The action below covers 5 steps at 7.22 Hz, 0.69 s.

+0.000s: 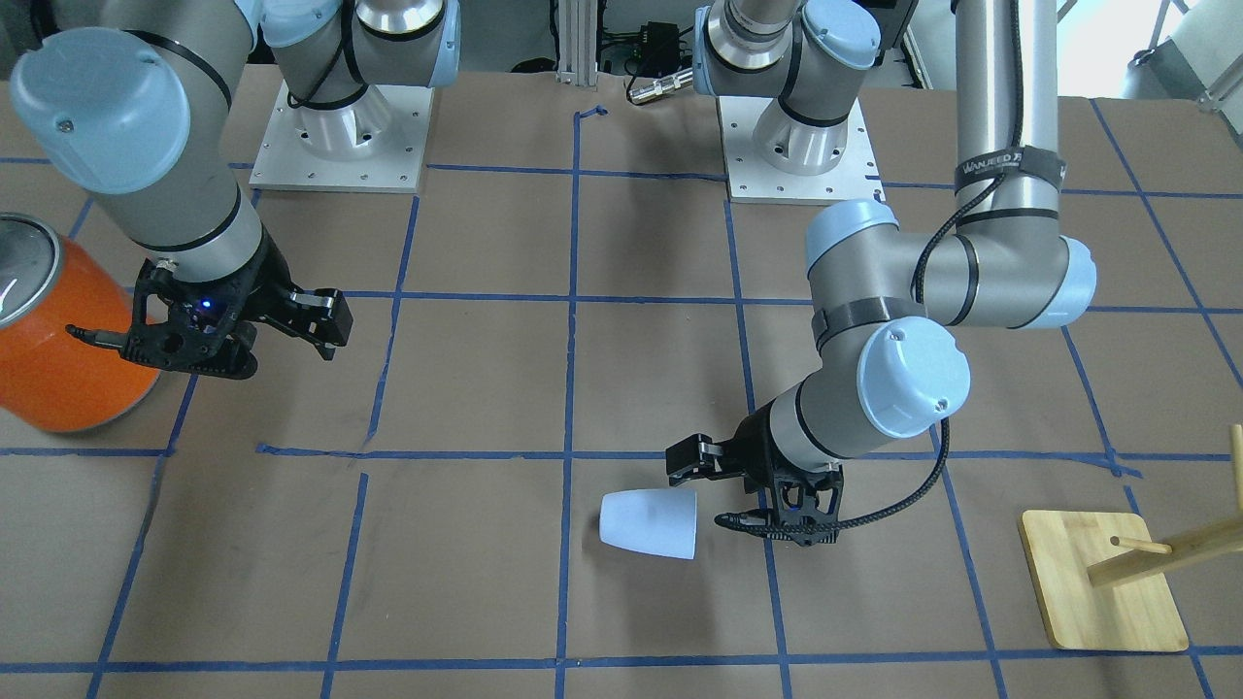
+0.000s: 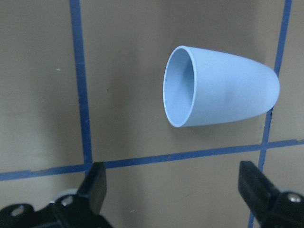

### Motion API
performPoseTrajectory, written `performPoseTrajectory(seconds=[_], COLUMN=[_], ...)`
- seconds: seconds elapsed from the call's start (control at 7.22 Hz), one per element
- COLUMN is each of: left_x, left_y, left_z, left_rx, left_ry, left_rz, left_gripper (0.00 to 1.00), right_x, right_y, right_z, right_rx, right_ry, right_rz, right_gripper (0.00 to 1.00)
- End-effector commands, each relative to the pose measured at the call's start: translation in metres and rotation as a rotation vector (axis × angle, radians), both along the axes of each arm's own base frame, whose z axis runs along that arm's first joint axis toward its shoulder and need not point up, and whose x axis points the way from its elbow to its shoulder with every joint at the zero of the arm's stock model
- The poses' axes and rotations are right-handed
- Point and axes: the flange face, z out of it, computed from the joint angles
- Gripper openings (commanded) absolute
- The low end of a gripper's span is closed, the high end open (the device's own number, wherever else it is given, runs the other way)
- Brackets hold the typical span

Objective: Flip cup
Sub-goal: 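Reach the left gripper to the cup lying on its side and grasp it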

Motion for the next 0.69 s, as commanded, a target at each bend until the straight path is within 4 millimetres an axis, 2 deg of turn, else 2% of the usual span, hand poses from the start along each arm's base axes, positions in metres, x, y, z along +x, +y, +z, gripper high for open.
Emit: performPoseTrajectory(seconds=[0.0, 0.28, 0.42, 0.55], left_x=[0.003, -0.012, -0.014, -0.018], left_y=[-0.014, -0.021, -0.022, -0.025], left_z=[-0.031, -0.043, -0.044, -0.041], left_rx=[0.026, 0.015, 0.021, 0.035], left_ry=[0.131, 0.301, 0.331, 0.377], left_rz=[0.005, 0.031, 0.043, 0.077], left_gripper=[0.97, 0.87, 0.72, 0.37], right_x=[0.001, 0.000, 0.000, 0.000], right_y=[0.000, -0.001, 0.000, -0.001], right_z=[0.000, -0.001, -0.001, -0.003], right_rx=[0.002, -0.003, 0.004, 0.007], right_ry=[0.000, 0.009, 0.009, 0.009], right_rz=[0.000, 0.002, 0.007, 0.007], right_gripper=[1.00, 1.00, 1.00, 1.00])
